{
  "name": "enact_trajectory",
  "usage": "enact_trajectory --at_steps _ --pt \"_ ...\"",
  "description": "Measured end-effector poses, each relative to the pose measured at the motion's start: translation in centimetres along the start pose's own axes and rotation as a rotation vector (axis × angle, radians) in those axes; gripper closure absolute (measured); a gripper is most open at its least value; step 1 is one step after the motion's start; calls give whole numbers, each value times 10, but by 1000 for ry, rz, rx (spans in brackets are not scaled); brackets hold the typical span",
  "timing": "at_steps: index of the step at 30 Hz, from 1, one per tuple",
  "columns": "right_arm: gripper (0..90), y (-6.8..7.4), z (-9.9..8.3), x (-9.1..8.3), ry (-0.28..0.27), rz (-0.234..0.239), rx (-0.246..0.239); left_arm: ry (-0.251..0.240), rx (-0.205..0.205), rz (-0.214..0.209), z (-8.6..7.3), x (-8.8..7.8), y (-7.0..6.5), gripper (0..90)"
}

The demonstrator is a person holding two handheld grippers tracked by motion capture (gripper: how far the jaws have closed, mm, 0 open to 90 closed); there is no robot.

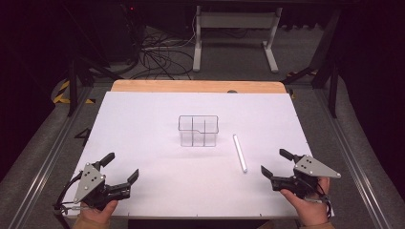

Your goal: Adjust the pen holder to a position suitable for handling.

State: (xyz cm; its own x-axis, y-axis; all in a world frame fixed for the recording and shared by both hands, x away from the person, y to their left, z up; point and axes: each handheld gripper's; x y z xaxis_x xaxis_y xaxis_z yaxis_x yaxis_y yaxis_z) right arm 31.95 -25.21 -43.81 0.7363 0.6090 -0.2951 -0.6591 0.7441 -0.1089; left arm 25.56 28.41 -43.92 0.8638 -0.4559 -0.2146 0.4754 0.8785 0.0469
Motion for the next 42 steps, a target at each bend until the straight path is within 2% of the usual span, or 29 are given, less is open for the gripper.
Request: enact_trajectory --at_steps 9,10,11,12,14,22,25,31,42 --pt "179 2 3 -1 0 9 -7 6 1 -3 0 2 -1 82" --pt "186 2 3 -1 0 9 -8 8 1 0 0 2 -1 88" --pt "198 2 3 -1 2 12 -9 24 16 23 -1 3 -2 92" --pt "209 2 3 -1 7 19 -14 24 16 23 -1 3 -2 95" --pt "211 3 3 0 7 17 -29 24 12 23 -1 3 -1 95" --pt "200 4 7 0 3 20 -26 9 -11 6 -1 2 0 95" --pt "199 5 10 4 18 28 -25 22 -3 21 -1 3 1 95" --pt "185 7 25 14 47 60 -34 22 3 19 -1 2 1 95" --pt "174 5 41 30 52 85 -44 26 0 18 -2 3 1 95"
Point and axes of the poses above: each handheld gripper's, and its own axes: x roughly forward along the jaws, z roughly out of its top, y roughly to its left, and after that the axes turned 2 degrees about -x, right-handed
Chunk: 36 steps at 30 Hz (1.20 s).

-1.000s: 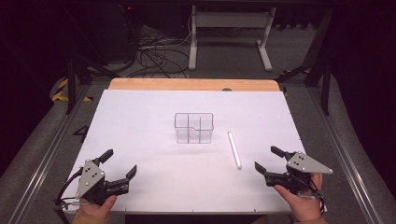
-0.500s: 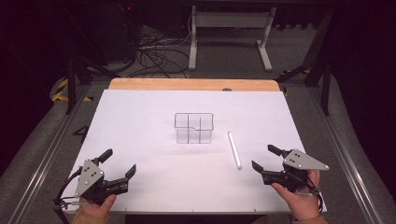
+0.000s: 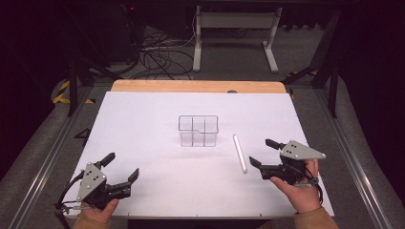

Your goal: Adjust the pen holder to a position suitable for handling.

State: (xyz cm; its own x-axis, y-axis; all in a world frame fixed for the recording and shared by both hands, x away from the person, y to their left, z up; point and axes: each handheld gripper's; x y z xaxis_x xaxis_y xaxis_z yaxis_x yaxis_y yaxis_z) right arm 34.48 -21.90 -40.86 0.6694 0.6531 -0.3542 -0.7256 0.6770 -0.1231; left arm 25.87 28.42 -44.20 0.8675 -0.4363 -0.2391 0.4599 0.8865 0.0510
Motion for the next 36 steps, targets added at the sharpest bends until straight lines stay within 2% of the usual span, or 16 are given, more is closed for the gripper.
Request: enact_trajectory --at_steps 16,20,21,23,24,27,30,34,36 --pt "139 -9 18 18 8 21 -3 10 1 6 -1 -1 0 95" --pt "113 -11 21 20 28 45 -4 11 3 4 -2 -1 0 95" --pt "118 -11 22 20 32 45 5 11 3 3 -2 0 0 95" --pt "123 -11 26 20 19 32 64 10 3 4 -2 0 0 95" --pt "123 -11 26 20 19 32 64 10 3 4 -1 0 0 95" --pt "197 -12 32 20 51 36 89 10 2 5 -2 0 0 95" --pt "279 -10 39 23 94 16 68 9 5 5 -2 0 -1 95" --pt "296 -10 44 31 169 -14 89 4 4 11 -2 -1 1 96" --pt "295 -11 45 34 175 -22 88 2 0 12 -2 -1 1 96"
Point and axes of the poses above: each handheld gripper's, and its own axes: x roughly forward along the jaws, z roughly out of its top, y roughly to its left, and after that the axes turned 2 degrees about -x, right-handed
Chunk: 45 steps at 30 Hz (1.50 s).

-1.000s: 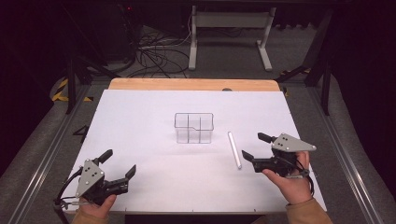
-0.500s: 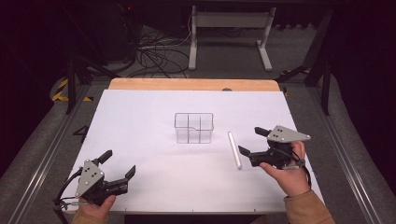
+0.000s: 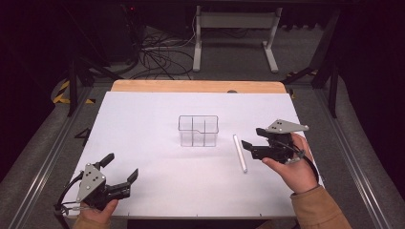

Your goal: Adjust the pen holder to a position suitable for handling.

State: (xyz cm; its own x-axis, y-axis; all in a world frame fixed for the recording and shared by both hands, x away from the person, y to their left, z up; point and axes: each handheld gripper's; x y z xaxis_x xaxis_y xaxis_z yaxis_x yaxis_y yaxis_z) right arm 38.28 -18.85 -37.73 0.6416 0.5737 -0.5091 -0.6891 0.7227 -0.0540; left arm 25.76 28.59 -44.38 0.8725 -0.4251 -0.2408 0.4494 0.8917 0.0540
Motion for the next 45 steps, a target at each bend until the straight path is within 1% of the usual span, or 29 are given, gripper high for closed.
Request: enact_trajectory --at_steps 4,6,9,10,15,18,19,20,22,24,25,26,28,31,33,35,36,37,45 --pt "278 -1 4 5 10 -1 25 1 1 -2 0 0 0 96" --pt "274 0 7 8 26 1 35 3 0 -4 0 1 0 97" --pt "263 0 10 11 51 3 36 3 0 -6 0 1 0 98" --pt "262 0 11 12 70 -2 30 2 0 -5 0 1 0 99" --pt "262 0 12 13 84 -12 44 3 5 -5 -1 1 1 98" --pt "257 -1 12 15 117 -12 47 7 5 -7 -1 1 0 100" --pt "258 -2 12 17 129 -12 38 7 5 -7 -1 1 0 101" --pt "265 -2 12 18 147 -13 40 6 6 -7 -1 1 0 100" --pt "265 -2 13 20 173 -7 50 6 5 -7 -1 1 0 101" --pt "269 -3 15 23 186 -12 60 10 7 -9 -1 2 1 101" --pt "274 -3 15 24 196 -14 77 11 7 -9 -1 2 1 101" --pt "276 -4 16 26 213 -17 105 11 7 -8 -1 2 1 102" --pt "276 -6 17 29 228 -22 143 9 7 -8 -1 2 0 102" --pt "271 -9 17 34 260 -21 231 8 8 -7 -1 2 1 102" --pt "271 -11 17 38 289 -30 278 8 5 -6 -1 2 1 102" --pt "272 -13 17 41 306 -33 293 9 6 -6 -1 2 1 102" --pt "277 -14 18 44 323 -36 311 11 7 -6 -1 2 1 102" --pt "277 -14 18 44 323 -36 311 11 10 -7 -1 2 1 102" --pt "292 -18 18 57 407 -56 349 14 9 -9 -1 2 1 102"
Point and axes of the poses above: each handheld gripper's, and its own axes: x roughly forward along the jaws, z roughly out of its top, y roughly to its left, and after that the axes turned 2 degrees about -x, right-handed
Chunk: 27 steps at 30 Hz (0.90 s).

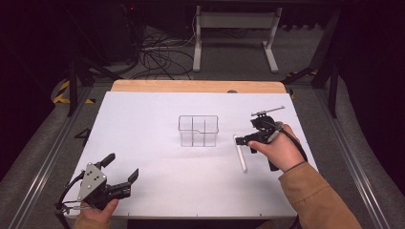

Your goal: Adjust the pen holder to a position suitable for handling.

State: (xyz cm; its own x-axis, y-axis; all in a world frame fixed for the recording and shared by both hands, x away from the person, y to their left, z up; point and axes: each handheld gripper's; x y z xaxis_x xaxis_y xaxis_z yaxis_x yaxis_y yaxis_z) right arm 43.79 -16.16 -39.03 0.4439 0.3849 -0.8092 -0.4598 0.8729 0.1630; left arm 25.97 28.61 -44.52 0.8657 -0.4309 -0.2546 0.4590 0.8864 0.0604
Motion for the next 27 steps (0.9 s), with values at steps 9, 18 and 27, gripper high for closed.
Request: enact_trajectory --at_steps 9,18,27 --pt "293 1 6 12 70 -26 31 0 -2 1 0 0 0 103" --pt "293 1 11 27 142 -64 30 3 -1 1 -1 1 0 104" --pt "305 2 16 42 204 -91 44 3 -1 1 -1 1 0 104"
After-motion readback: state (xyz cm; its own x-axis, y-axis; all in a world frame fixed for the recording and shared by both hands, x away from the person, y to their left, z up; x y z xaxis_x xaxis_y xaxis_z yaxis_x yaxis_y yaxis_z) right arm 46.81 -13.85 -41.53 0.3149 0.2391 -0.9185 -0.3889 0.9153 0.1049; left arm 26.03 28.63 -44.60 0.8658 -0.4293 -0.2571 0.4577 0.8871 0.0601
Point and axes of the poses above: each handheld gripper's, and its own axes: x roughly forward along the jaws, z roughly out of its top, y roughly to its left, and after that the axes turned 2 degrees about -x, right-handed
